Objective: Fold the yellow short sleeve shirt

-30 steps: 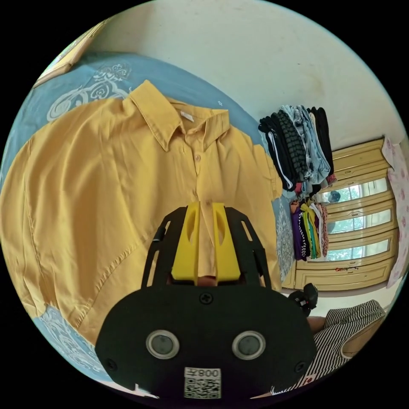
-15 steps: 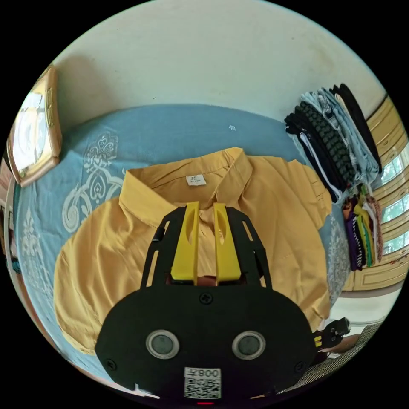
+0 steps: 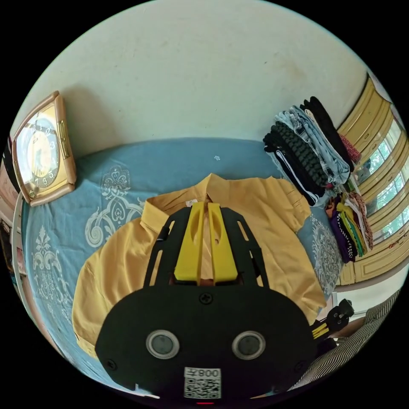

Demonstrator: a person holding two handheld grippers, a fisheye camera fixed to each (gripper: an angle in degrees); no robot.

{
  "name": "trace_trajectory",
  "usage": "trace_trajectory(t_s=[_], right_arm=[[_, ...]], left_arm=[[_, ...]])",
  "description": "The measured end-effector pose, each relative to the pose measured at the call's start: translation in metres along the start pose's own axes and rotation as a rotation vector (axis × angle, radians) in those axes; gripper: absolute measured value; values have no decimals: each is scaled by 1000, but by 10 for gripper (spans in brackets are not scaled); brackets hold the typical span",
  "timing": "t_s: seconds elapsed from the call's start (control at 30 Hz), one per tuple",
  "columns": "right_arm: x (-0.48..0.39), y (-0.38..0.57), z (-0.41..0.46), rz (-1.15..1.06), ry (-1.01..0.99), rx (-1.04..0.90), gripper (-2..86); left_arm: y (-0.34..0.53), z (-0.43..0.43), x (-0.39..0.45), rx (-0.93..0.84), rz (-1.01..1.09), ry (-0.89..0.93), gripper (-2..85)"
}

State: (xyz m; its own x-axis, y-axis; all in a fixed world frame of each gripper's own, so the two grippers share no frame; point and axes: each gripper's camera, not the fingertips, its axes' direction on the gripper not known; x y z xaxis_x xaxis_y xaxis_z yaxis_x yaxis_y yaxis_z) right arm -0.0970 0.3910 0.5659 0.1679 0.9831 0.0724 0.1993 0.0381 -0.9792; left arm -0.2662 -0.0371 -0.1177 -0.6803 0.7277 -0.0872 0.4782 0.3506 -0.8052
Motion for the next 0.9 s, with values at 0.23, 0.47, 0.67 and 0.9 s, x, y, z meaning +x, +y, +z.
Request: trace_trajectory(t_s=[0.23, 0.47, 0.67, 0.9], right_arm=[[14, -5, 22, 13, 40, -48, 4], [23, -1, 33, 14, 10, -61, 7], [28, 4, 32, 12, -44, -65, 7], [37, 27, 9, 45, -19, -12, 3]], left_arm=[[25, 23, -14, -147, -60, -106, 18], [72, -6, 5, -60, -28, -55, 13], [114, 29, 33, -281, 71, -137, 4], [206, -37, 35, -203, -57, 194, 2]])
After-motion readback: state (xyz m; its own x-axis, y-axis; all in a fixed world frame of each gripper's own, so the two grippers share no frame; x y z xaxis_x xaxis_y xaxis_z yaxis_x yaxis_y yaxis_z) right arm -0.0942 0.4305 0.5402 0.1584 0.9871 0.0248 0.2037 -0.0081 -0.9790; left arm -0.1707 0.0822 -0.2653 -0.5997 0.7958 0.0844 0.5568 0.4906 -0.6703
